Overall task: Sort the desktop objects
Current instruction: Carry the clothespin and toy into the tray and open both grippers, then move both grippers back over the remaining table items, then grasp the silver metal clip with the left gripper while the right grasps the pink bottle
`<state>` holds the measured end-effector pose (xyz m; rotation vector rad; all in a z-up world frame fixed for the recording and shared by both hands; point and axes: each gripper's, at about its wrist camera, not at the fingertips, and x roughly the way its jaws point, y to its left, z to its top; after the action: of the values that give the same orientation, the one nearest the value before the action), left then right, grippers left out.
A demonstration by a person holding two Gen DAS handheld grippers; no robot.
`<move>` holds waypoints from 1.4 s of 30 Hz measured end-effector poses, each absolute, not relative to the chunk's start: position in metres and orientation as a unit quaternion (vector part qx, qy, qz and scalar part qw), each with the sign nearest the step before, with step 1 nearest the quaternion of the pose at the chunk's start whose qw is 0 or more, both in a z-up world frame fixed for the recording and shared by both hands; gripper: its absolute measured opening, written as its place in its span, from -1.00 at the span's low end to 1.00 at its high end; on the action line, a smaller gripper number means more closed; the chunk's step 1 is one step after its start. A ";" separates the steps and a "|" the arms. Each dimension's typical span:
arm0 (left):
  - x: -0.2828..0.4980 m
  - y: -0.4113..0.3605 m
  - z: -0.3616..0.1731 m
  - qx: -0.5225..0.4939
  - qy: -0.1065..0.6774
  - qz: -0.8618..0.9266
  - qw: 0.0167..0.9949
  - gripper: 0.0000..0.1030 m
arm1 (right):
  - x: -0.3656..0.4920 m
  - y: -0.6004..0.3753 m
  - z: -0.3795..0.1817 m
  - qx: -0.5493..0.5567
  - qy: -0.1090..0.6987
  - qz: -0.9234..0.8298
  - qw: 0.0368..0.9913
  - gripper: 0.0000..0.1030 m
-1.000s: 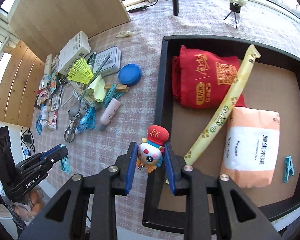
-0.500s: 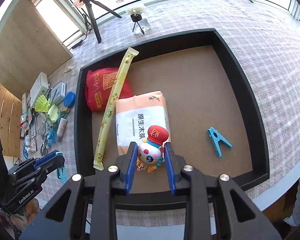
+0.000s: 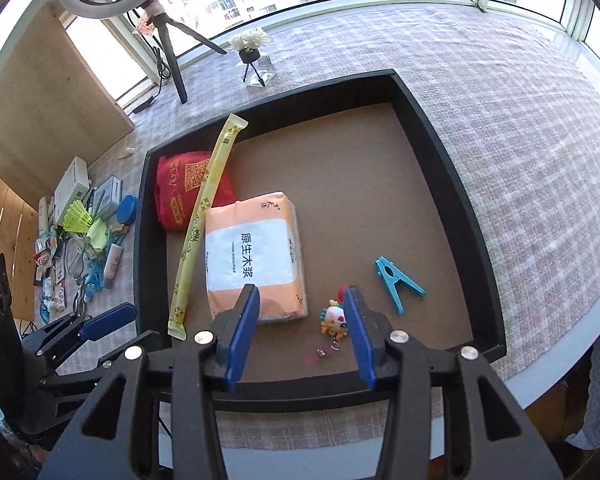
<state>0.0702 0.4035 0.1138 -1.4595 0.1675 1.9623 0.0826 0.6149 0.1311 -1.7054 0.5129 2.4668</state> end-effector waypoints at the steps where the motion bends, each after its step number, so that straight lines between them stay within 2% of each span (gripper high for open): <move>1: 0.067 0.398 0.114 -0.561 0.060 0.756 0.332 -0.08 | 0.081 0.610 0.133 -0.559 0.164 0.811 0.047 -0.16; 15: 0.013 0.253 0.098 -0.574 -0.003 0.794 0.202 -0.12 | 0.027 0.488 0.137 -0.570 0.113 0.813 -0.048 -0.16; 26: -0.018 0.147 0.074 -0.596 -0.039 0.790 0.138 -0.17 | -0.025 0.379 0.104 -0.608 0.081 0.784 -0.099 -0.16; 42: -0.027 0.150 0.035 -0.620 0.013 0.770 0.151 -0.10 | -0.075 0.341 0.032 -0.663 0.119 0.738 -0.051 -0.16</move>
<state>-0.0270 0.1498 0.0354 -1.7806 0.0368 2.2114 -0.0750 0.3410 0.0317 -2.1516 0.3870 2.3959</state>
